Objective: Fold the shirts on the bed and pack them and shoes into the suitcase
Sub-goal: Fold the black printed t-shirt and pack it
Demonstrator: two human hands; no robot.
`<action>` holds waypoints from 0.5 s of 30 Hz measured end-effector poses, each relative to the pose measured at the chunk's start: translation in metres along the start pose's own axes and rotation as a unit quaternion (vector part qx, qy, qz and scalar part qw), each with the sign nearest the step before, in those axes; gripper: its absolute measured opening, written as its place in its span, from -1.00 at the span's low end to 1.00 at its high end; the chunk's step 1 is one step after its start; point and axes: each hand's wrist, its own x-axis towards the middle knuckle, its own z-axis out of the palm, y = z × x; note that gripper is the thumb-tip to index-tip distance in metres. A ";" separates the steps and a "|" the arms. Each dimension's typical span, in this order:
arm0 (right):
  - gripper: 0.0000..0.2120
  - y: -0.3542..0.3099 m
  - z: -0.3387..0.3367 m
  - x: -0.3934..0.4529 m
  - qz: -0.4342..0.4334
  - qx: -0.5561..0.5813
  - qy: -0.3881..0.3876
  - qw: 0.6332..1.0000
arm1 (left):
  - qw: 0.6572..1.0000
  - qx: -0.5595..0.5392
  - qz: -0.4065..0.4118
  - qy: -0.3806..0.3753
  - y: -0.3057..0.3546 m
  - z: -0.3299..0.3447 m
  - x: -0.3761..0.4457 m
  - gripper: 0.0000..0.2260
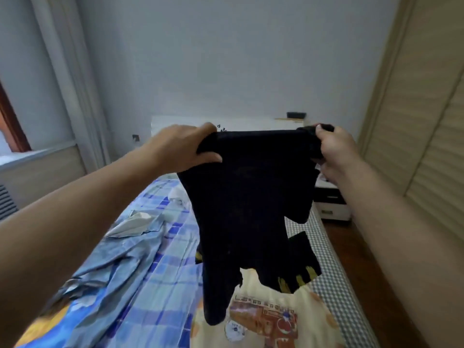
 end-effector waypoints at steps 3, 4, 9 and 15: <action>-0.79 0.020 -0.011 -0.008 0.024 0.002 -0.004 1.000 | 0.993 0.091 0.075 -0.030 -0.004 0.034 -0.016 -0.53; -0.79 0.025 -0.014 -0.011 0.031 0.006 0.003 1.000 | 0.993 0.098 0.056 -0.025 -0.010 0.043 -0.017 -0.61; -0.77 0.078 -0.037 -0.052 0.094 -0.016 0.037 0.995 | 0.966 -0.180 -0.179 -0.044 -0.019 0.090 -0.056 -0.78; -0.90 0.274 -0.091 -0.196 0.404 -0.065 0.067 0.910 | 0.640 -0.496 -0.566 -0.156 0.085 0.221 -0.236 -0.70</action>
